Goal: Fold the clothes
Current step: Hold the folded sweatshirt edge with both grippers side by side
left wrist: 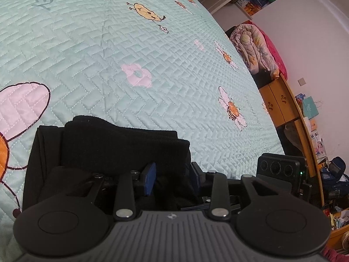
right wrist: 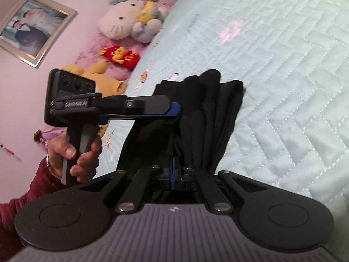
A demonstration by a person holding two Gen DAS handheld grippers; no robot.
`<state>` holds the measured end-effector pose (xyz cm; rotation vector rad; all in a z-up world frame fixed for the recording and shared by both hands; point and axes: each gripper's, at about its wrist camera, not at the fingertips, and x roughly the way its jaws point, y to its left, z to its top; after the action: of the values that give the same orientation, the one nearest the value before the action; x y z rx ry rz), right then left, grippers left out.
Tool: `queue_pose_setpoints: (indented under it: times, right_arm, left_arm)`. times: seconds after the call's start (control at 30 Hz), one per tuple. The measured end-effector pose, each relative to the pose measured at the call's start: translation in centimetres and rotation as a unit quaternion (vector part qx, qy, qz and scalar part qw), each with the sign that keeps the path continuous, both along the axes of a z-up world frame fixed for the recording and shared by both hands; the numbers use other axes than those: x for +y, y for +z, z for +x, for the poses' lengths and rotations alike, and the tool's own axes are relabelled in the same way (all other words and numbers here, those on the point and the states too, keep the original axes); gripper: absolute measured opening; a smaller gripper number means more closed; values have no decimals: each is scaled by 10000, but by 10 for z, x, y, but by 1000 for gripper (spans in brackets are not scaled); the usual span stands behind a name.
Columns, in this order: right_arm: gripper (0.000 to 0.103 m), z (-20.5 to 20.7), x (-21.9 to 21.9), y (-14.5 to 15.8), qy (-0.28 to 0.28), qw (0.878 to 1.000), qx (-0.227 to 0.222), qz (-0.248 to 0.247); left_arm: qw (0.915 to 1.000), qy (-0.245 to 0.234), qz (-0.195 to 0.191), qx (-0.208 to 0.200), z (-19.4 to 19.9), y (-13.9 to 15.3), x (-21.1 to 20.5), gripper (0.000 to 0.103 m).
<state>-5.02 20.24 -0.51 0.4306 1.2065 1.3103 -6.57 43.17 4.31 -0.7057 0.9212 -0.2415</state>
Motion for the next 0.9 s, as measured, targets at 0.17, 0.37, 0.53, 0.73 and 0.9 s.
queue_pose_setpoints:
  times: [0.17, 0.37, 0.53, 0.73, 0.9]
  right_arm:
    - [0, 7, -9, -5, -367, 9976, 580, 54]
    - [0, 0, 7, 8, -11, 9995, -218, -214]
    - [0, 8, 12, 4, -122, 9997, -52, -218]
    - [0, -5, 23, 12, 643, 9971, -378, -153]
    - [0, 13, 39, 7, 434, 9981, -387, -187]
  left_arm:
    - [10000, -22, 29, -6, 0, 1, -1, 38]
    - [9999, -111, -9, 38, 3, 2, -1, 42]
    - [9999, -134, -69, 58, 5, 0, 1, 42]
    - [9998, -100, -125, 87, 5, -2, 2, 42]
    - [9998, -51, -149, 129, 6, -4, 1, 42]
